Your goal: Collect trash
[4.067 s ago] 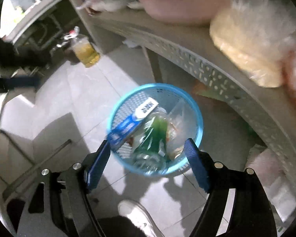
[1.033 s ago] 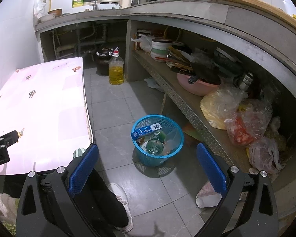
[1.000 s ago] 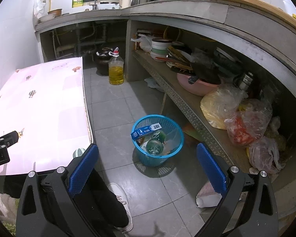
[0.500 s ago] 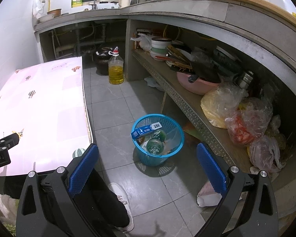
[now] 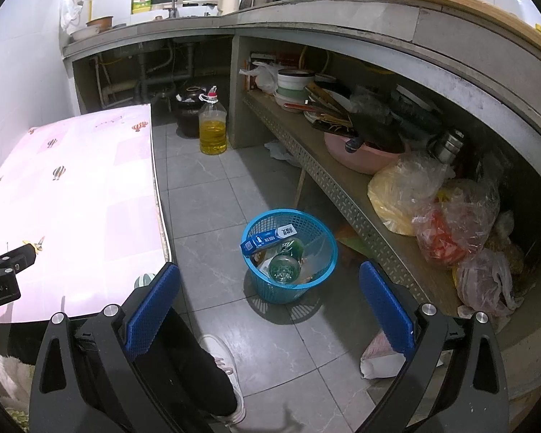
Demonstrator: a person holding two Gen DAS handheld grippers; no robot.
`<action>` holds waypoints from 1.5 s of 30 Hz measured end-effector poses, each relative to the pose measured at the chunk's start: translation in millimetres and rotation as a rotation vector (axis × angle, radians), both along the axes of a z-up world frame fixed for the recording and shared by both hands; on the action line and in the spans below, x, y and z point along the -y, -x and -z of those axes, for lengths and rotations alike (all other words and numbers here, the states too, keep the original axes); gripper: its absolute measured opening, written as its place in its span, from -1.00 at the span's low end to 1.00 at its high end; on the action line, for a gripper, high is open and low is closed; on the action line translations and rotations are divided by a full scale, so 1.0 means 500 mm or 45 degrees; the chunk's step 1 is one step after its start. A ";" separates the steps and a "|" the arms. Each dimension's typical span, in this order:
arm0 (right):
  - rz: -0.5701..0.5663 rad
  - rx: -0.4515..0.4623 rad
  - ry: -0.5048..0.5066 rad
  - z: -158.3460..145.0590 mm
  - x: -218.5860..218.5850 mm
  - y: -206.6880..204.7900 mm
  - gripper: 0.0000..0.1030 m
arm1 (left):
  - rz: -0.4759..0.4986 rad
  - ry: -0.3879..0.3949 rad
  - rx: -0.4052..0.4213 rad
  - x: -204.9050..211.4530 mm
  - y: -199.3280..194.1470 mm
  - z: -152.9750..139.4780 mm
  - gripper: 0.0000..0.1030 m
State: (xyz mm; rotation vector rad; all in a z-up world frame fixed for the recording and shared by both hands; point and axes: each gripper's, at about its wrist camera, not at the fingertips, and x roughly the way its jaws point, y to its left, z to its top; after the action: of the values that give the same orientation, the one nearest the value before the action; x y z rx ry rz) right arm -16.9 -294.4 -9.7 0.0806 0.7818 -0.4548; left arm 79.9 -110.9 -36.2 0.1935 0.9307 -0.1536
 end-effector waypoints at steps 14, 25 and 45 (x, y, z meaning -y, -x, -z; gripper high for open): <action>-0.002 0.003 0.003 -0.003 -0.001 -0.004 0.88 | 0.001 0.001 0.005 0.002 -0.002 -0.002 0.81; -0.003 0.005 0.003 -0.010 0.000 -0.011 0.88 | 0.003 0.001 0.004 0.005 -0.002 -0.003 0.81; -0.002 0.003 0.005 -0.009 -0.003 -0.010 0.88 | 0.003 0.006 0.004 0.006 -0.001 -0.004 0.81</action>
State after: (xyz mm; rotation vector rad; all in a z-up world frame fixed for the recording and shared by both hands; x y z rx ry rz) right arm -12.0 -292.9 -5.2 0.0768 0.7785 -0.4551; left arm 80.6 -113.8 -34.0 0.1904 0.9268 -0.1575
